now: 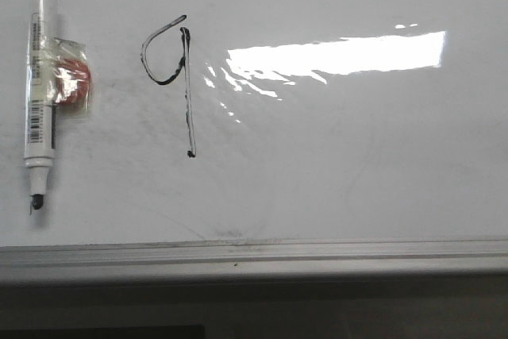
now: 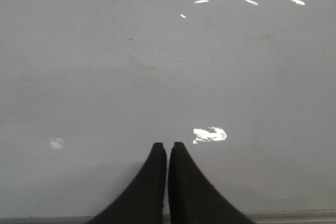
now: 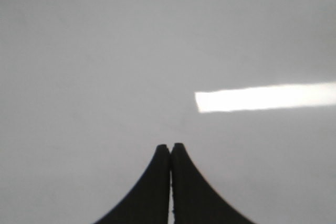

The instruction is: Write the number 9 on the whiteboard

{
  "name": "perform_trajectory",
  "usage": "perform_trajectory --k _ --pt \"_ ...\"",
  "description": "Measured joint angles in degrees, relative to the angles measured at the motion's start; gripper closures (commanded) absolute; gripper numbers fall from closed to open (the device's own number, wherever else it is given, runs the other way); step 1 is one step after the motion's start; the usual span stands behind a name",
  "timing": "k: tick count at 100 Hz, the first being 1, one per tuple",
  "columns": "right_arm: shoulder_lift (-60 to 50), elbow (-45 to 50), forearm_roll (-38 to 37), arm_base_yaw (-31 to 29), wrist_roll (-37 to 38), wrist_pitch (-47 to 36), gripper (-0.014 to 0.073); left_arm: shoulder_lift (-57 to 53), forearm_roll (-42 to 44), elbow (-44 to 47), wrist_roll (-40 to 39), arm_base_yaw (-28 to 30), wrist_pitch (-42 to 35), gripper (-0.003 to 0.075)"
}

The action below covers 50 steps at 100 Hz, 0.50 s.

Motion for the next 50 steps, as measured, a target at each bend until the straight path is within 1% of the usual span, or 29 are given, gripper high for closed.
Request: perform_trajectory --k 20,29,41,50 --pt "-6.20 0.00 0.00 -9.70 0.37 17.15 0.0663 0.00 0.00 0.00 0.00 0.00 0.00 0.0741" --pt "-8.09 0.00 0.00 -12.97 0.22 23.01 0.0663 0.00 0.00 0.00 0.00 0.00 0.00 0.0741" --pt "-8.43 0.00 0.00 -14.48 0.22 29.93 0.0663 0.00 0.00 0.00 0.00 0.00 0.00 0.0741" --pt "-8.43 0.00 0.00 -14.60 0.22 33.17 0.0663 0.00 0.00 0.00 0.00 0.00 0.00 0.0741"
